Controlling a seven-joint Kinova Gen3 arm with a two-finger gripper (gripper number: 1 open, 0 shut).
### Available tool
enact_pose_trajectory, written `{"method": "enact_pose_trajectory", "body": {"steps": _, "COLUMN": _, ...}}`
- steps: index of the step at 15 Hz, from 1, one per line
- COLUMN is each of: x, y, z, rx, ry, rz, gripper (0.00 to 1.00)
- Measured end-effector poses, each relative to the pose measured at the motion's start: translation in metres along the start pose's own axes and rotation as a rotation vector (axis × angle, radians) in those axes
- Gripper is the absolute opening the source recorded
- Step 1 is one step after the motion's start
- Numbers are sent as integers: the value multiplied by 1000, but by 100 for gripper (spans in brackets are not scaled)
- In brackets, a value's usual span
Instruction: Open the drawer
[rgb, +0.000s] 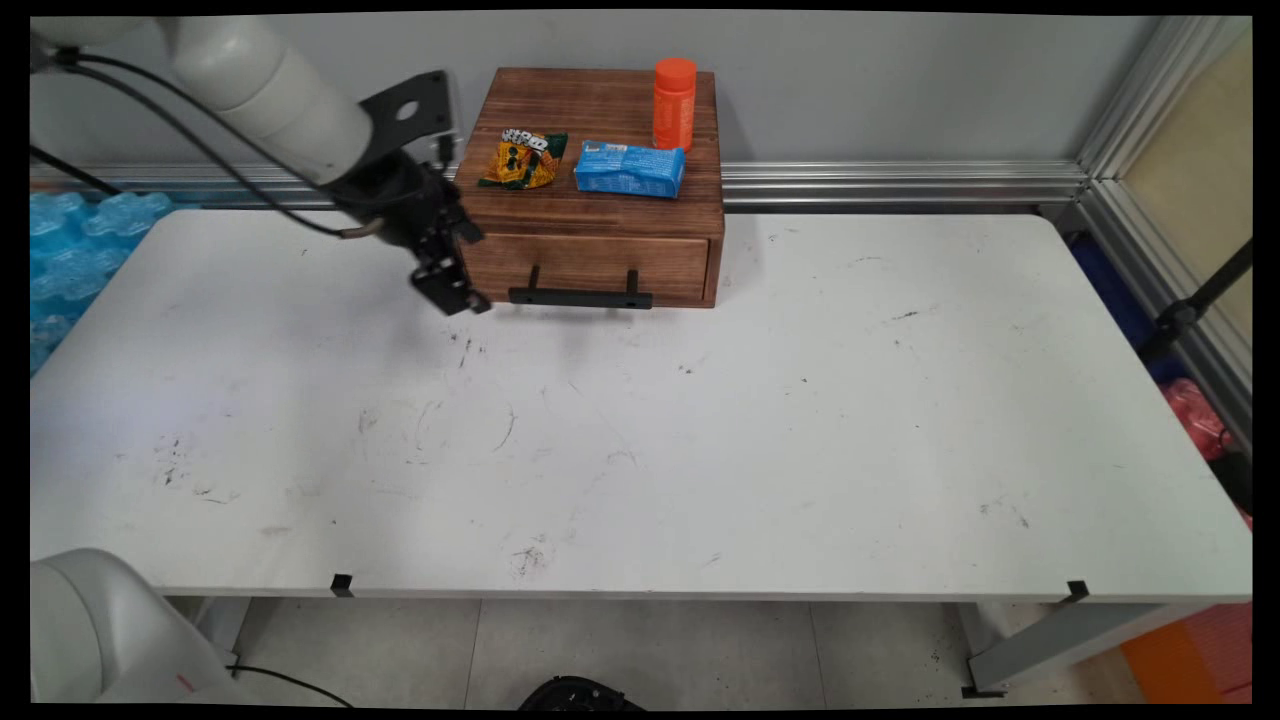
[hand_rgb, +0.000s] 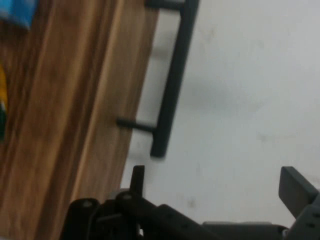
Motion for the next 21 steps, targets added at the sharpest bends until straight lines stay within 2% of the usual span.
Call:
{"method": "enact_pose_trajectory", "body": {"steps": 5, "x": 35, "y": -6, "z": 23, "rx": 10, "ry": 68, "rz": 16, "gripper": 100}}
{"method": "enact_pose_trajectory", "body": {"steps": 9, "x": 55, "y": -8, "z": 38, "rx": 3, "ry": 93, "rz": 39, "gripper": 100}}
{"method": "enact_pose_trajectory", "body": {"steps": 15, "x": 66, "y": -4, "z": 52, "rx": -12, "ry": 83, "rz": 73, "gripper": 100}}
{"method": "enact_pose_trajectory", "body": {"steps": 21, "x": 69, "y": -3, "z": 66, "rx": 4, "ry": 60, "rz": 115, "gripper": 100}}
